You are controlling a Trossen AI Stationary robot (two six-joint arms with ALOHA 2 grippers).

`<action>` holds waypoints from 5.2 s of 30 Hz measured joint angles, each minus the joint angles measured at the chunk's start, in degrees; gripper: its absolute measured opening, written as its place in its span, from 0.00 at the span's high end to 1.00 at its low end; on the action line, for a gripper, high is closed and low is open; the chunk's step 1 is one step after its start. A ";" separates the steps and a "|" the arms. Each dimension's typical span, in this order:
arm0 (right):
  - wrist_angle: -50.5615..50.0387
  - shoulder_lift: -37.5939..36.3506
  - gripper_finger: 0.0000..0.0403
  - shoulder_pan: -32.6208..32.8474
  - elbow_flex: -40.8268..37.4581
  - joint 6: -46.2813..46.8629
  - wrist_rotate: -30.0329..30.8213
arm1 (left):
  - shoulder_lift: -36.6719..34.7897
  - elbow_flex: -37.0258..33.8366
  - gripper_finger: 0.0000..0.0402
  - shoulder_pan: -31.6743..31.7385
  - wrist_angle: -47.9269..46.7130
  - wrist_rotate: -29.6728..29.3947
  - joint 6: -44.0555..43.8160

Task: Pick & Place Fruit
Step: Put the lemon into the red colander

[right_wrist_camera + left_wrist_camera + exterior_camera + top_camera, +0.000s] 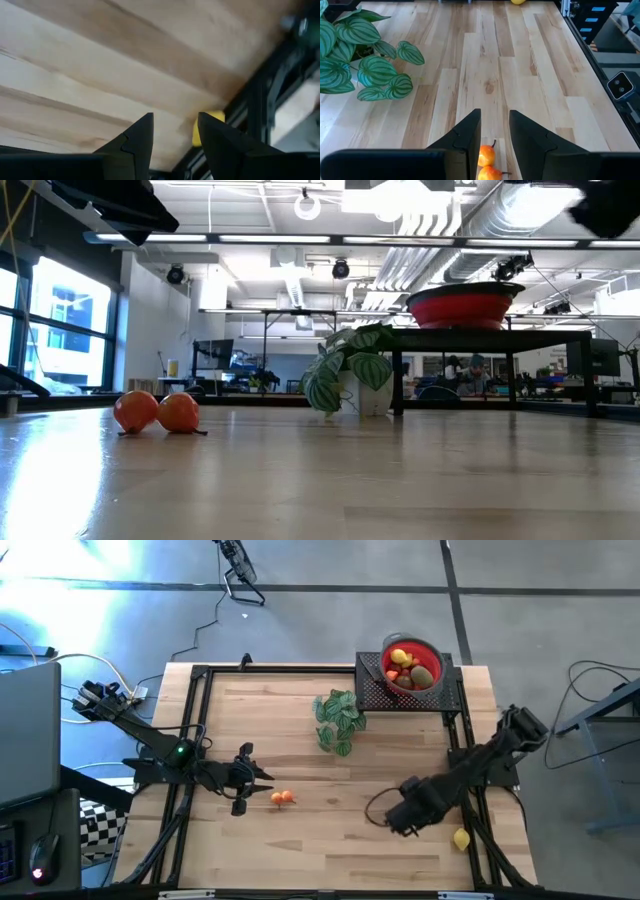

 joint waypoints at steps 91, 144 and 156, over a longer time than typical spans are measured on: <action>22.28 5.54 0.99 -0.86 -6.51 15.19 32.73 | 0.04 -0.04 0.75 -0.01 -9.37 0.21 -8.52; 79.26 11.61 0.99 1.81 -6.51 -26.74 26.41 | 0.04 -0.02 0.75 -0.02 -13.25 2.03 -15.75; 81.01 11.61 0.99 1.34 -6.51 -44.46 35.75 | 7.32 0.02 0.75 -0.03 -1.30 3.30 -16.61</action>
